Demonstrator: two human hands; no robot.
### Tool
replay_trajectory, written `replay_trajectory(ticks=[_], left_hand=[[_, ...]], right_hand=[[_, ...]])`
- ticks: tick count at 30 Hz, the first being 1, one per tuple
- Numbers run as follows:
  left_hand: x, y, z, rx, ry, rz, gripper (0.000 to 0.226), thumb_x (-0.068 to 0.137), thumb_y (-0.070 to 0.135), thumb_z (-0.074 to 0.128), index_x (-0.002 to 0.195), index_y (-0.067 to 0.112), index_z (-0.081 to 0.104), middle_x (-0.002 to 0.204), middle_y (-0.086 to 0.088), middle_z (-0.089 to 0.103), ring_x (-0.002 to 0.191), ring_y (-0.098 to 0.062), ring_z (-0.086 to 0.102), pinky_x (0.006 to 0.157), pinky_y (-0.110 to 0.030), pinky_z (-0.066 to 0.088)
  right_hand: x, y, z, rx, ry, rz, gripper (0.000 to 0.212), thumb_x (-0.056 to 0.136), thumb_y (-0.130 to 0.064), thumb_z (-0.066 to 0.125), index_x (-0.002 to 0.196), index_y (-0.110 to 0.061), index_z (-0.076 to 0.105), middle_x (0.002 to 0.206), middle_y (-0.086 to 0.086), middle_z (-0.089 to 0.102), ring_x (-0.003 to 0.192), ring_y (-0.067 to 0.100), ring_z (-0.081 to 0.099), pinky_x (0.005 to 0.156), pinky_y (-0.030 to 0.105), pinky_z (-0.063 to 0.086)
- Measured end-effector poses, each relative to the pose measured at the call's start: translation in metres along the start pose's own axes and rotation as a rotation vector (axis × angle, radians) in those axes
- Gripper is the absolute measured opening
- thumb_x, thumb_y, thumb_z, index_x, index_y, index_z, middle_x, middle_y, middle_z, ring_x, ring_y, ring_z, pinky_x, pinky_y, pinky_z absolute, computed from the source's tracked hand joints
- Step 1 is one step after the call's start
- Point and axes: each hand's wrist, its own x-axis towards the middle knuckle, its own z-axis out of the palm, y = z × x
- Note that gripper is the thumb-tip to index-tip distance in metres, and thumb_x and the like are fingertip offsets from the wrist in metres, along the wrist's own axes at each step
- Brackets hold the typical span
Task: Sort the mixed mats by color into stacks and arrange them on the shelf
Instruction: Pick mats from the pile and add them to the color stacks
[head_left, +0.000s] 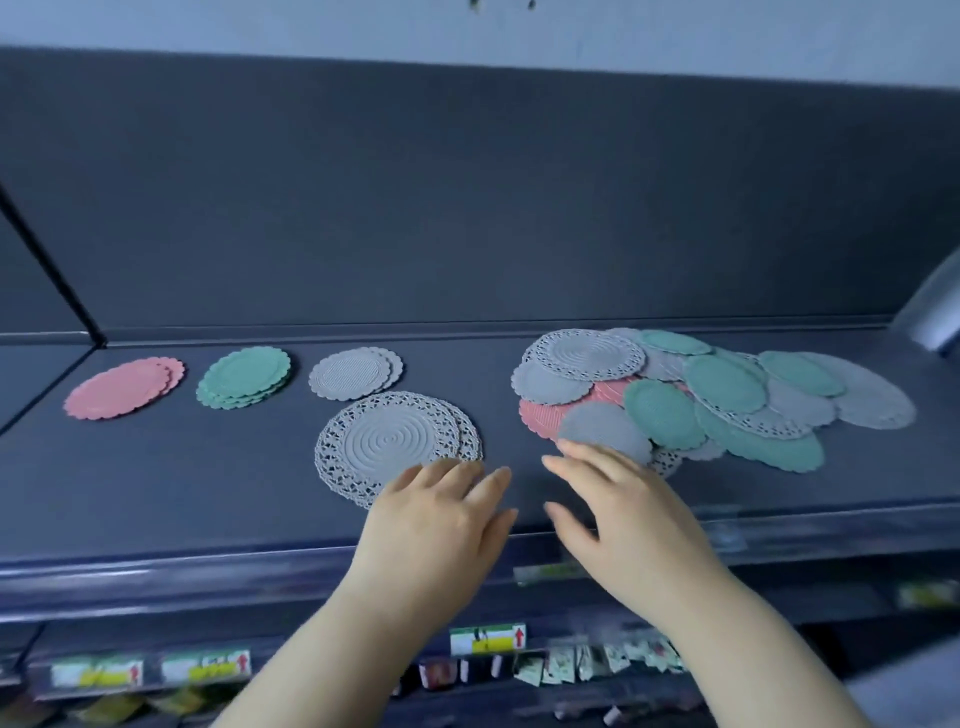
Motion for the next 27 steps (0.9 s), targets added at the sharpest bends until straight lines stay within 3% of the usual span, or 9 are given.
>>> replay_trajectory(ticks=[7,22,27], left_hand=[[-0.003,0.005,0.008,-0.010,0.006,-0.060,0.040,0.087,0.041,0.040,0.106,0.021,0.069,0.100,0.006,0.070,0.089,-0.018,0.066,0.074,-0.032,0.052],[0.034,-0.019,0.025,-0.075,0.070,-0.077,0.040,0.089,0.037,0.040,0.112,0.020,0.067,0.104,0.005,0.069,0.097,-0.018,0.065,0.075,-0.030,0.052],[0.065,0.010,0.040,-0.081,0.067,-0.036,0.037,0.089,0.036,0.039,0.110,0.021,0.066,0.106,0.004,0.067,0.100,-0.020,0.063,0.074,-0.031,0.052]], right_hand=[[-0.009,0.019,0.012,0.020,0.036,0.013,0.037,0.079,-0.033,0.063,0.113,-0.020,0.063,0.121,-0.002,0.062,0.108,0.016,0.059,0.089,0.031,0.046],[0.031,0.032,0.025,0.147,0.098,0.110,0.040,0.084,-0.039,0.044,0.114,-0.020,0.062,0.120,-0.005,0.061,0.109,0.013,0.055,0.092,0.028,0.043],[0.034,0.076,0.013,0.183,0.094,0.185,0.035,0.087,-0.027,0.058,0.122,-0.019,0.058,0.129,-0.006,0.055,0.119,0.013,0.047,0.097,0.028,0.039]])
